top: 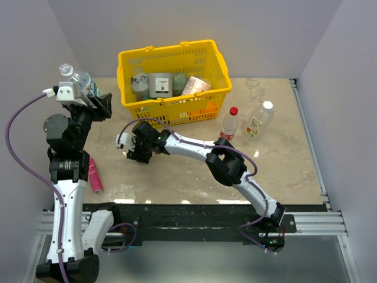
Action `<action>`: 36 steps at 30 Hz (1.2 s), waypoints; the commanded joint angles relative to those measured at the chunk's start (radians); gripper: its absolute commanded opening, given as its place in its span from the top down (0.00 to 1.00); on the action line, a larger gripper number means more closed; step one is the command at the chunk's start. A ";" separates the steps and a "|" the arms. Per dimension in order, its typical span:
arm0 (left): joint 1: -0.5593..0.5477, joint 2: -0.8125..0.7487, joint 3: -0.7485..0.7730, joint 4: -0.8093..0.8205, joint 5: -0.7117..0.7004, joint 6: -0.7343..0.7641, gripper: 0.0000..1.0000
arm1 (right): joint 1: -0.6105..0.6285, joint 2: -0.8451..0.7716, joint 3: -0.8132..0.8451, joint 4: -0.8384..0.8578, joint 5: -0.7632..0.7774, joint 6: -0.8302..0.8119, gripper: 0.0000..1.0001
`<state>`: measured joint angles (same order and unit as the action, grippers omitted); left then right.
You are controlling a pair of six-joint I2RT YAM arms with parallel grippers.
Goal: Screw on the bottle caps
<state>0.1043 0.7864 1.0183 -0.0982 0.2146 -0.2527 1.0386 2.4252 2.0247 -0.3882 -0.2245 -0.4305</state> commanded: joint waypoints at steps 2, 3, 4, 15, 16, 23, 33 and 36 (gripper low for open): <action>0.006 0.005 -0.003 0.037 0.026 -0.030 1.00 | 0.000 0.018 0.046 0.022 0.010 -0.002 0.47; 0.006 0.007 -0.004 0.037 0.028 -0.030 1.00 | 0.000 0.018 0.045 0.022 0.008 -0.002 0.47; 0.006 0.008 -0.007 0.038 0.028 -0.030 1.00 | 0.000 0.018 0.043 0.017 0.008 -0.004 0.47; 0.006 0.030 -0.018 0.054 0.045 -0.034 1.00 | 0.001 0.009 0.029 0.015 0.024 -0.017 0.64; 0.006 0.031 -0.023 0.060 0.054 -0.033 1.00 | 0.001 0.003 0.029 0.008 0.024 -0.030 0.66; 0.006 0.082 -0.132 0.123 0.305 0.160 1.00 | -0.026 -0.271 -0.056 -0.152 -0.065 -0.073 0.86; -0.178 0.238 -0.271 0.123 0.701 0.610 1.00 | -0.172 -0.863 -0.244 -0.363 -0.276 -0.247 0.91; -0.284 0.289 -0.307 0.146 0.692 0.659 1.00 | -0.173 -0.964 -0.247 -0.437 -0.292 -0.333 0.91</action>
<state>-0.0746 1.0283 0.7460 0.0368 0.8223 0.2146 0.8383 1.5696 1.7817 -0.7277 -0.4236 -0.6353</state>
